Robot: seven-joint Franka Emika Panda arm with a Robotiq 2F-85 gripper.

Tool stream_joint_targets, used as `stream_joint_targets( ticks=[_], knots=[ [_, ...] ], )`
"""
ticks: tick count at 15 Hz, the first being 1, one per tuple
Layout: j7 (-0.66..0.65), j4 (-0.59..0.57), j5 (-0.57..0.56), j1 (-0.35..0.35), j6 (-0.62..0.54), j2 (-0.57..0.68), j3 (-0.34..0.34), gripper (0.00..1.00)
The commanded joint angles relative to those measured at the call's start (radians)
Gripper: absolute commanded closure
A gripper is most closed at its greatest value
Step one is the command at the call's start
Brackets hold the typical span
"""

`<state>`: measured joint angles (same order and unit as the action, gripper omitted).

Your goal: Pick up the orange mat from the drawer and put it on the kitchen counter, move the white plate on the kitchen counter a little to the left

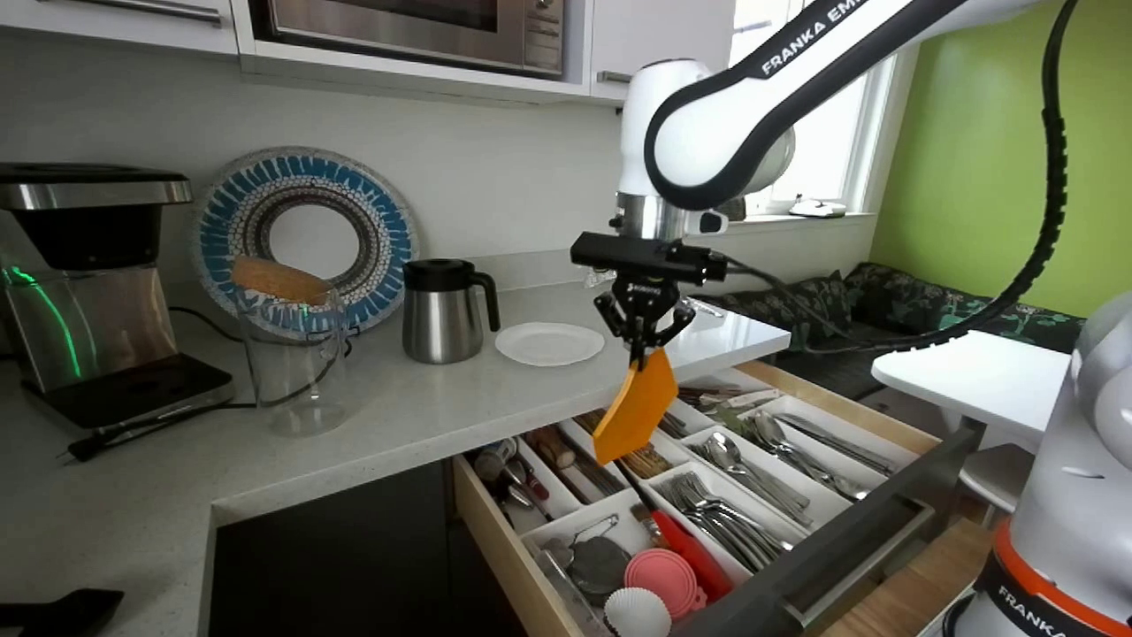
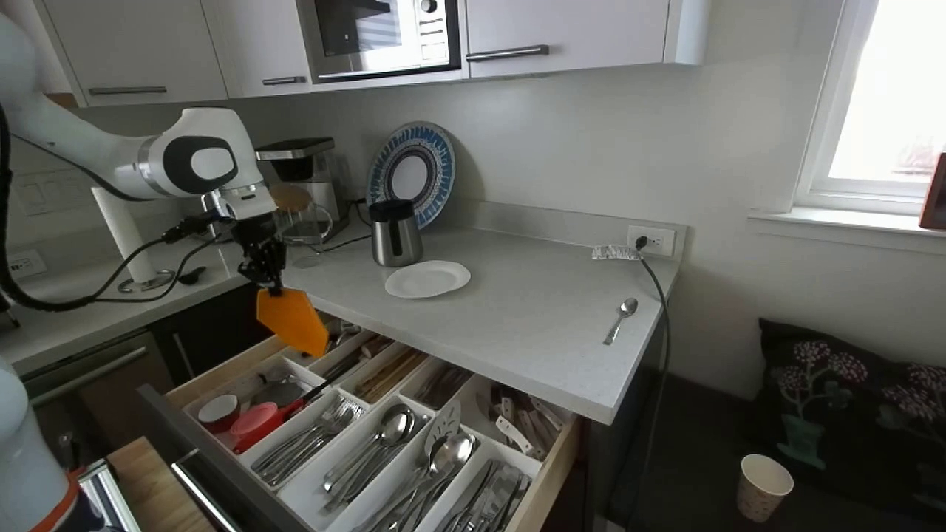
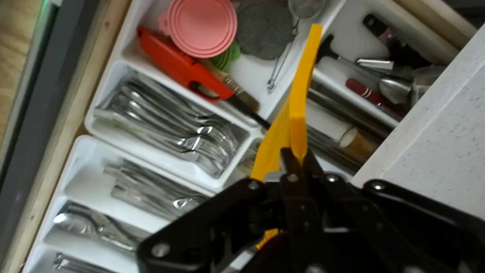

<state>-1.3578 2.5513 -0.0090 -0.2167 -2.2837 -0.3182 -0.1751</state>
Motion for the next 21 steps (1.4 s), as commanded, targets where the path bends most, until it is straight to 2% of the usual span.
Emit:
stream_joint_targets(
  ticks=[1,4,6,8,9,10,13,17,18,21],
  knots=[
    [0.142,-0.086,-0.079,0.108,0.223,-0.025,0.025,0.99],
    [0.188,-0.198,-0.252,0.204,0.349,0.054,0.023,0.99],
    [0.145,-0.271,-0.388,0.253,0.377,0.134,0.014,0.99],
    [0.102,-0.339,-0.525,0.273,0.378,0.227,0.017,0.99],
    [0.119,-0.369,-0.549,0.267,0.376,0.278,0.032,0.99],
    [0.143,-0.284,-0.484,0.246,0.347,0.161,0.051,0.95],
    [0.137,-0.350,-0.527,0.241,0.347,0.268,0.067,0.95],
    [0.135,-0.367,-0.529,0.238,0.351,0.284,0.068,0.95],
    [0.135,-0.369,-0.529,0.238,0.353,0.284,0.068,0.99],
    [0.032,-0.432,-0.596,0.245,0.373,0.336,0.093,0.99]
  ],
)
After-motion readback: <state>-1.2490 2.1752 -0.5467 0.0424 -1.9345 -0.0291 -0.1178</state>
